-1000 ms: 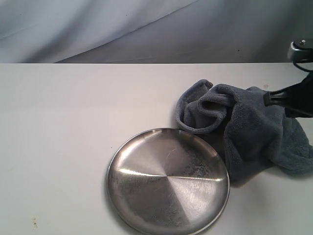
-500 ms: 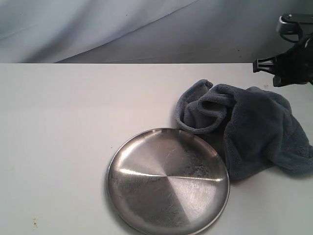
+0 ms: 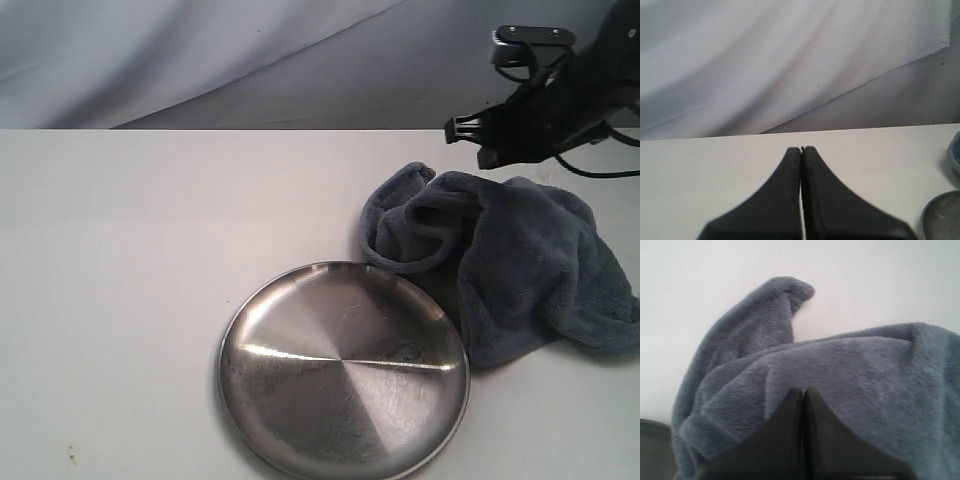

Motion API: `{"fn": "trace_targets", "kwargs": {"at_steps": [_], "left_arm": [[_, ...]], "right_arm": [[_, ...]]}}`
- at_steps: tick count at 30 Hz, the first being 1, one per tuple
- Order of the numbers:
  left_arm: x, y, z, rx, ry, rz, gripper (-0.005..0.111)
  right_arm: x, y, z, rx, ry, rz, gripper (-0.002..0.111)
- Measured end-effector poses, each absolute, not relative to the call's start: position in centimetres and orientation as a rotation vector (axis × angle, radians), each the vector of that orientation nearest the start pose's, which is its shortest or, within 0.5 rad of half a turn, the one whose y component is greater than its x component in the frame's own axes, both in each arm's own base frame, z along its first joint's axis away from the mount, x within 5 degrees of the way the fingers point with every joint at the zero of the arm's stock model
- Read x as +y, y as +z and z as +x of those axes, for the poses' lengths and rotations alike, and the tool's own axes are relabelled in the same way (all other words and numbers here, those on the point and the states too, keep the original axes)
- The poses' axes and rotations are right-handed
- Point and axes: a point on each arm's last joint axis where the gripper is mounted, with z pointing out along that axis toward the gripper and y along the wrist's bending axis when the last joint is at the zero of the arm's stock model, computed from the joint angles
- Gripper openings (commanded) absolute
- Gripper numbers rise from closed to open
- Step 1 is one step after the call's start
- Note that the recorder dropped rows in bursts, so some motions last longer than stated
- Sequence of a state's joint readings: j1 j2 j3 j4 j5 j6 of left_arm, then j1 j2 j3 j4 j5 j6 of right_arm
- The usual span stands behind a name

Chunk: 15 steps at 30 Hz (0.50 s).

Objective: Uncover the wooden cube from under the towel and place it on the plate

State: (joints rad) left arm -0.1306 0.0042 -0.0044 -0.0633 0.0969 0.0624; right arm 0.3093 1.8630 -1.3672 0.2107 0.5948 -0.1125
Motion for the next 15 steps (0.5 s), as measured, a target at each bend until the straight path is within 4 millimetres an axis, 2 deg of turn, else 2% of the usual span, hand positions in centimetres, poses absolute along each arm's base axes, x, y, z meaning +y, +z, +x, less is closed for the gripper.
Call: {"fn": "trace_targets", "kwargs": {"at_steps": [6, 15], "left_arm": [[-0.8, 20.6, 5.6, 1.577, -0.108, 0.107, 0.0], [-0.8, 20.6, 5.6, 1.577, -0.108, 0.107, 0.0]], "right_arm": [[16.9, 22.5, 37.0, 2.55, 0.331, -0.48, 0.0], [16.7, 22.3, 36.3, 2.619, 0.276, -0.549, 0.0]]}}
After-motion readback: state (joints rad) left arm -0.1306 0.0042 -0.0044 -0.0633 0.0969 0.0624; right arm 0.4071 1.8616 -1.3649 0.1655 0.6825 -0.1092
